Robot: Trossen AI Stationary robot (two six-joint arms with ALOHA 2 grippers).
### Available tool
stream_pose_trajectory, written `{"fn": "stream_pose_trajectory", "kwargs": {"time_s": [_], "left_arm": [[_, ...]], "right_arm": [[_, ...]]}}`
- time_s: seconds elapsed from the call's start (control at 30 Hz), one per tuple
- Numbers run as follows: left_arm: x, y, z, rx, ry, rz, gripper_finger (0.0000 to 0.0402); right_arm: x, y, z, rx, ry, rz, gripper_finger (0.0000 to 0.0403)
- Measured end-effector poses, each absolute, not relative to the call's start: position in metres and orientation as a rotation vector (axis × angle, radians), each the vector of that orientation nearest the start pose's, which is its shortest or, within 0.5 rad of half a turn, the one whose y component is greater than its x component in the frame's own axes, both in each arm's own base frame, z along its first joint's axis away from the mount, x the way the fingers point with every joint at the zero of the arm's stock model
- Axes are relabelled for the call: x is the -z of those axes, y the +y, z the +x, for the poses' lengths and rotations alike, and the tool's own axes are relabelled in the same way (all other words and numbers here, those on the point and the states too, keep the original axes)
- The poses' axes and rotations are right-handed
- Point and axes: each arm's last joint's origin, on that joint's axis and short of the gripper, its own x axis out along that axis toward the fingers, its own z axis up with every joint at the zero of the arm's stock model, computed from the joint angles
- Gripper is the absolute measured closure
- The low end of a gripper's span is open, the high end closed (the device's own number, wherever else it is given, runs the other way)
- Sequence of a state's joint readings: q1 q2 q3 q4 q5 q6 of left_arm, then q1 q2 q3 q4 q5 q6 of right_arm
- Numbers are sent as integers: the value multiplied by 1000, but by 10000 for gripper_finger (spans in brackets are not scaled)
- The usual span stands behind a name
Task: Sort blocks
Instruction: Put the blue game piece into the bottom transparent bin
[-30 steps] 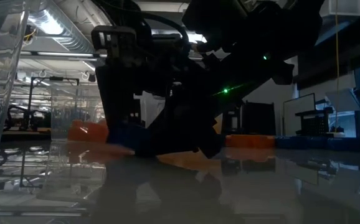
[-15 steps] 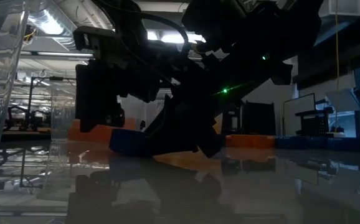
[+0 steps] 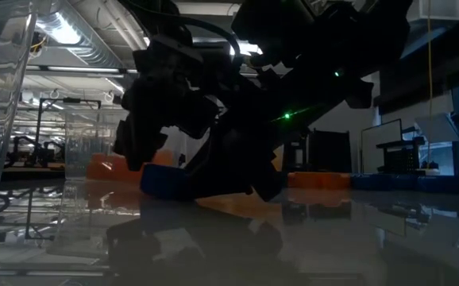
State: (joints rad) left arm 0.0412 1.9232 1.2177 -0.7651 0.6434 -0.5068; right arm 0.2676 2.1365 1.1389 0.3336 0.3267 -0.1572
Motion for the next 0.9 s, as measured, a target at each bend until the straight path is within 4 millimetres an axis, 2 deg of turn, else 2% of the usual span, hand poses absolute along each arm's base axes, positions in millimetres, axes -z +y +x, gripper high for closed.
{"fn": "stream_pose_trajectory", "kwargs": {"time_s": [0.3, 0.9], "left_arm": [[-147, -7, 351, 40, 1479, -866, 302], [-147, -5, 346, -19, 1524, -857, 302]], "right_arm": [[-94, 102, 407, 17, 646, -323, 143], [-94, 103, 406, -9, 658, -265, 143]]}}
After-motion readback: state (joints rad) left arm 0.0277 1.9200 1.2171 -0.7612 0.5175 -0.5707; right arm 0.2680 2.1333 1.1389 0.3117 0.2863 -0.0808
